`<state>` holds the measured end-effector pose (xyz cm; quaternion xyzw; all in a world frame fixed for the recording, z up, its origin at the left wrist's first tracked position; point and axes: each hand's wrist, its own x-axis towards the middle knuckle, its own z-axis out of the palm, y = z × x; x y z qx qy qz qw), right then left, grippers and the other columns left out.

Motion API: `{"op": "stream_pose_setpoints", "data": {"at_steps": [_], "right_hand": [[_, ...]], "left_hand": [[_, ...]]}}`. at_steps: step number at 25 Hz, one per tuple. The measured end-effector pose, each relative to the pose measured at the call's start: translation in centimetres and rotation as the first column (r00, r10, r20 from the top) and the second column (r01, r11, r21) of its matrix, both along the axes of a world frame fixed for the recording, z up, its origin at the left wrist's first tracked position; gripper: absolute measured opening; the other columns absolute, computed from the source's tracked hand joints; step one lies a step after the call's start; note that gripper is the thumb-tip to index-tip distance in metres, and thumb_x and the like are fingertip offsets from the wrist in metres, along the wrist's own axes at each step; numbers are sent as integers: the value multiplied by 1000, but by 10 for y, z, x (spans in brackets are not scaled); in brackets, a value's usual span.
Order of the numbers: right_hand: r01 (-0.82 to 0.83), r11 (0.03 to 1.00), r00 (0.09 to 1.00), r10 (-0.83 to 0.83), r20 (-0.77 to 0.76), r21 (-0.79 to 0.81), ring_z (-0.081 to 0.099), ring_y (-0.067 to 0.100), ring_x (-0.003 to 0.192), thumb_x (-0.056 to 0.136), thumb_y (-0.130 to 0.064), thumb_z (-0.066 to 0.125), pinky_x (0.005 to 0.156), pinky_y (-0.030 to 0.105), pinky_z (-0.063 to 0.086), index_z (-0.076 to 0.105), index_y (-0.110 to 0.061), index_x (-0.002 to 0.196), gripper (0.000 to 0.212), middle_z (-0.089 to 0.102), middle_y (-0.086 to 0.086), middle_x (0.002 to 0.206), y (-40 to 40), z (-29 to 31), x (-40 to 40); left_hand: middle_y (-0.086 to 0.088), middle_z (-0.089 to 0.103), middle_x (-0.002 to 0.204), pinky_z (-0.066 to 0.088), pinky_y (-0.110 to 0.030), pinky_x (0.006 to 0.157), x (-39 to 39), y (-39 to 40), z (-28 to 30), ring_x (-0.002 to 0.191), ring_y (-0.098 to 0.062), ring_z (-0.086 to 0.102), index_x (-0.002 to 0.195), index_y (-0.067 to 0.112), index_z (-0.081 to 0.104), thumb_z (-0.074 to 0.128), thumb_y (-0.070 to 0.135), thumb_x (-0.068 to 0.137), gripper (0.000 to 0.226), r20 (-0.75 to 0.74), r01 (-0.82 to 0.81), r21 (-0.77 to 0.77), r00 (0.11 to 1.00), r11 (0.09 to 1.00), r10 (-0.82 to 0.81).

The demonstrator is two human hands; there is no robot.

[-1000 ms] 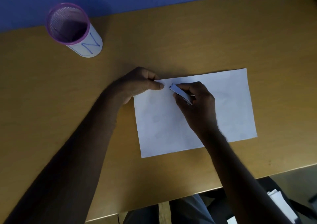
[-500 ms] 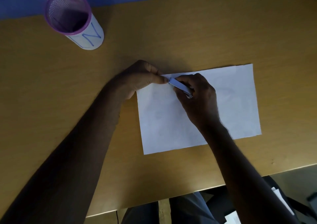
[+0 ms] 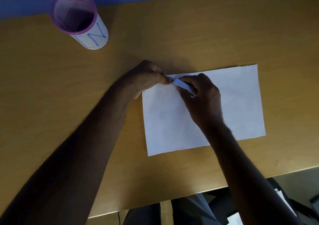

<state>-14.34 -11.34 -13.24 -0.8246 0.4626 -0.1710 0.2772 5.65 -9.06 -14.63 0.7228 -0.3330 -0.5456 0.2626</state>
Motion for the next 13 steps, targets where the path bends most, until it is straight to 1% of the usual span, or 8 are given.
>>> {"op": "stream_pose_setpoints", "data": {"at_steps": [2,5,7,8,9,10,12,13], "right_hand": [[-4,1000,1000,4,2,-12,56,2,87,90,-17,80,75,-6,35,76,-12,113,24,73,4,104,0,-1,1],[-6,1000,1000,6,-1,-13,60,6,87,91,-19,80,75,-4,36,75,-11,114,25,72,5,104,0,-2,1],[-7,1000,1000,7,5,11,62,6,87,91,-20,79,76,-1,40,75,-13,115,25,72,4,105,-3,-2,1],[-7,1000,1000,6,9,30,63,6,87,91,-21,79,77,3,44,75,-13,115,26,72,3,105,-5,-3,0],[-4,998,1000,3,17,57,66,7,89,91,-22,79,78,9,49,75,-14,115,26,73,3,106,-7,-3,0],[0,996,1000,-3,29,94,68,6,91,91,-23,79,80,12,52,75,-15,116,27,73,1,107,-9,-2,-1],[10,980,998,-20,51,197,68,-6,92,90,-29,79,81,6,50,77,-19,116,28,75,-8,106,-16,-1,-1],[18,965,998,-34,59,261,68,-11,90,90,-34,79,79,5,49,78,-23,115,27,75,-14,102,-20,0,-1]], "left_hand": [[15,68,93,42,-12,72,0,0,2,90,-3,56,107,9,78,82,16,85,23,8,10,4,1000,1000,-10],[16,65,93,41,-10,71,1,-2,3,89,-1,55,109,9,77,81,15,86,24,7,23,8,1000,1000,-23],[17,65,92,41,-10,70,2,-2,4,89,-2,54,106,11,78,80,14,87,20,-3,22,26,1000,999,-22],[17,65,93,41,-10,70,3,-2,5,89,-1,54,104,12,78,80,13,87,17,-14,23,35,1000,999,-22],[17,66,94,41,-10,71,3,-2,5,90,-1,54,102,13,78,79,13,87,15,-28,23,40,999,999,-22],[15,67,97,41,-11,71,3,-2,5,91,-1,54,102,13,78,79,13,88,15,-39,24,43,999,999,-22],[11,69,103,42,-12,72,4,-2,4,93,0,55,105,13,79,79,14,88,17,-40,27,45,999,999,-26],[9,71,106,42,-13,73,4,-1,4,95,0,56,106,13,79,80,15,88,19,-45,29,44,999,999,-27]]}}
